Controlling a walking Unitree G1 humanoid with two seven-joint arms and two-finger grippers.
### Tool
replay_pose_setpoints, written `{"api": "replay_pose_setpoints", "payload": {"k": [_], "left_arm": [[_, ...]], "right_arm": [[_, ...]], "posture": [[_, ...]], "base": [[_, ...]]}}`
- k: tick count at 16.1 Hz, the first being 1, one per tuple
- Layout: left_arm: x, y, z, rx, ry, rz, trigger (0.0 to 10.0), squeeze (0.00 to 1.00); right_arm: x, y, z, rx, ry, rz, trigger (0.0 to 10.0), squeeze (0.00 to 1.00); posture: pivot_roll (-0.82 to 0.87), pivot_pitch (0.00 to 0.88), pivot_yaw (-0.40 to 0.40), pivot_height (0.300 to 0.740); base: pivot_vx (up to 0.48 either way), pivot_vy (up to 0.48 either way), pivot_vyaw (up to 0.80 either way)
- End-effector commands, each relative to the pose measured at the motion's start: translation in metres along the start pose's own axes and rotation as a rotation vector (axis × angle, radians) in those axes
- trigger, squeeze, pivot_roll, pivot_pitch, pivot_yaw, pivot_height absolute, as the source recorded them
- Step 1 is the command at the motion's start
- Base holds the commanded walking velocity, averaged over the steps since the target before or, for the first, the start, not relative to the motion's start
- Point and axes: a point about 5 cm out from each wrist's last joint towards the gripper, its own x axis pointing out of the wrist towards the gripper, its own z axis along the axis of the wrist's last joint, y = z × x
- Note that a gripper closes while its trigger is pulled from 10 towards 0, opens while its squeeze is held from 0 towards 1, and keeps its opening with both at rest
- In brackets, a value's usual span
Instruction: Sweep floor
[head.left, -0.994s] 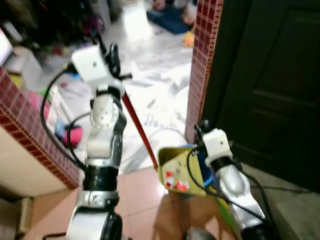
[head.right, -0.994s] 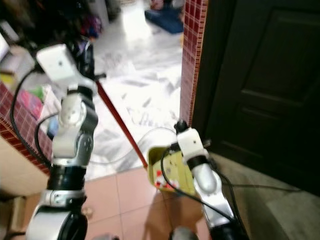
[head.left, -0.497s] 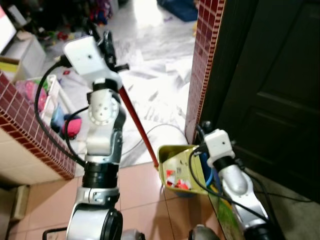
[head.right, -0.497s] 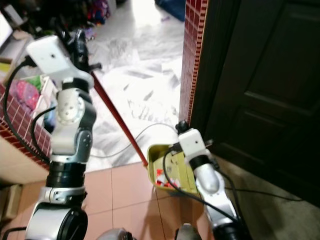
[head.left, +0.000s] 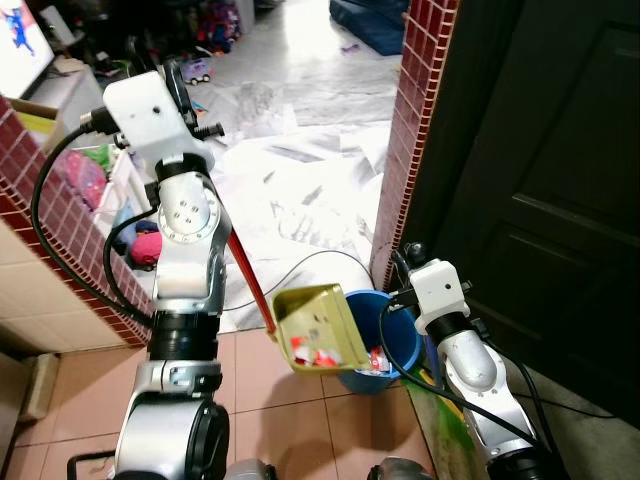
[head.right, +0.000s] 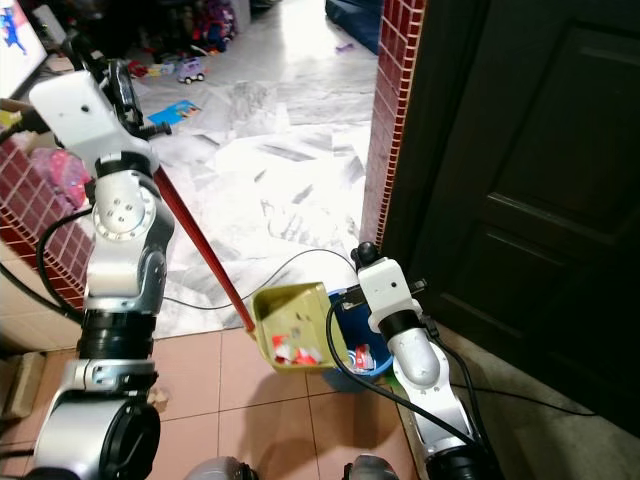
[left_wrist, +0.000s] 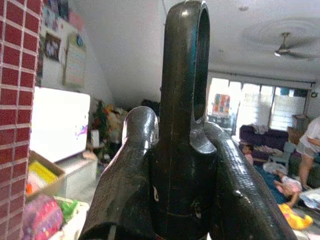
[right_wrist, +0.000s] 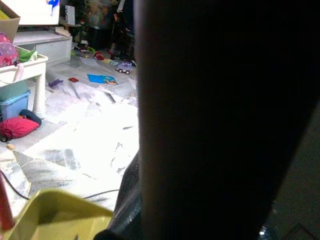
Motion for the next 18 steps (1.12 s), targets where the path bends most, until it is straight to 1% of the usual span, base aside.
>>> {"api": "replay_pose_setpoints", "payload": {"k": [1,3,4,5,6,8,9,10,12,13,14,15,16,17,18], "left_arm": [[0.007,-0.011,0.024,-0.01,-0.136,-0.016,10.0,0.0],[-0.001,-0.028,0.022,-0.005,-0.16,-0.067,10.0,0.0],[-0.005,-0.038,0.023,0.006,-0.186,-0.096,10.0,0.0],[-0.009,-0.047,0.024,-0.002,-0.205,-0.128,10.0,0.0],[-0.016,-0.065,0.026,-0.015,-0.235,-0.185,10.0,0.0],[-0.029,-0.087,0.022,-0.046,-0.238,-0.27,10.0,0.0],[-0.04,-0.099,0.022,-0.062,-0.253,-0.34,10.0,0.0],[-0.046,-0.105,0.022,-0.08,-0.254,-0.39,10.0,0.0],[-0.063,-0.119,0.02,-0.135,-0.253,-0.531,10.0,0.0],[-0.079,-0.128,0.022,-0.18,-0.263,-0.676,10.0,0.0],[-0.089,-0.134,0.021,-0.204,-0.264,-0.78,10.0,0.0],[-0.108,-0.141,0.024,-0.22,-0.298,-0.959,10.0,0.0],[-0.115,-0.143,0.023,-0.214,-0.298,-1.037,10.0,0.0],[-0.131,-0.145,0.021,-0.218,-0.284,-1.202,10.0,0.0],[-0.145,-0.145,0.014,-0.178,-0.28,-1.345,10.0,0.0]], "right_arm": [[0.004,-0.002,0.007,-0.021,-0.027,0.003,10.0,0.0],[0.004,0.0,0.008,-0.019,-0.03,0.003,10.0,0.0],[0.004,0.0,0.009,-0.019,-0.032,0.003,10.0,0.0],[0.004,0.0,0.009,-0.02,-0.033,0.002,10.0,0.0],[0.003,-0.001,0.009,-0.022,-0.032,-0.004,10.0,0.0],[0.001,-0.002,0.009,-0.026,-0.031,-0.013,10.0,0.0],[0.0,-0.003,0.008,-0.028,-0.029,-0.021,10.0,0.0],[0.001,-0.003,0.008,-0.028,-0.028,-0.025,10.0,0.0],[0.001,-0.003,0.008,-0.027,-0.027,-0.027,10.0,0.0],[0.002,-0.002,0.008,-0.027,-0.028,-0.029,10.0,0.0],[0.002,-0.002,0.008,-0.027,-0.029,-0.031,10.0,0.0],[0.003,-0.002,0.008,-0.028,-0.032,-0.032,10.0,0.0],[0.004,-0.002,0.008,-0.029,-0.032,-0.033,10.0,0.0],[0.005,-0.003,0.008,-0.031,-0.033,-0.034,10.0,0.0],[0.006,-0.003,0.008,-0.034,-0.034,-0.034,10.0,0.0]], "posture": [[-0.1,0.0,0.053,0.74],[-0.11,0.0,0.055,0.74],[-0.12,0.0,0.057,0.74],[-0.12,0.0,0.059,0.74],[-0.13,0.0,0.065,0.74],[-0.14,0.0,0.074,0.74],[-0.14,0.0,0.077,0.74],[-0.14,0.0,0.08,0.74],[-0.14,0.0,0.084,0.74],[-0.14,0.0,0.085,0.74],[-0.14,0.0,0.085,0.74],[-0.14,0.0,0.085,0.74],[-0.13,0.0,0.085,0.74],[-0.12,0.0,0.082,0.74],[-0.12,0.0,0.082,0.74]], "base": [[0.0,0.0,0.0],[0.0,0.0,0.0],[0.0,0.0,0.0],[0.0,0.0,0.0],[0.0,0.0,0.0],[0.0,0.0,0.0],[0.0,0.0,0.0],[0.0,0.0,0.0],[0.0,0.0,0.0],[0.0,0.0,0.0],[0.0,0.0,0.0],[0.0,0.0,0.0],[0.0,0.0,0.0],[0.0,0.0,0.0],[0.0,0.0,0.0]]}}
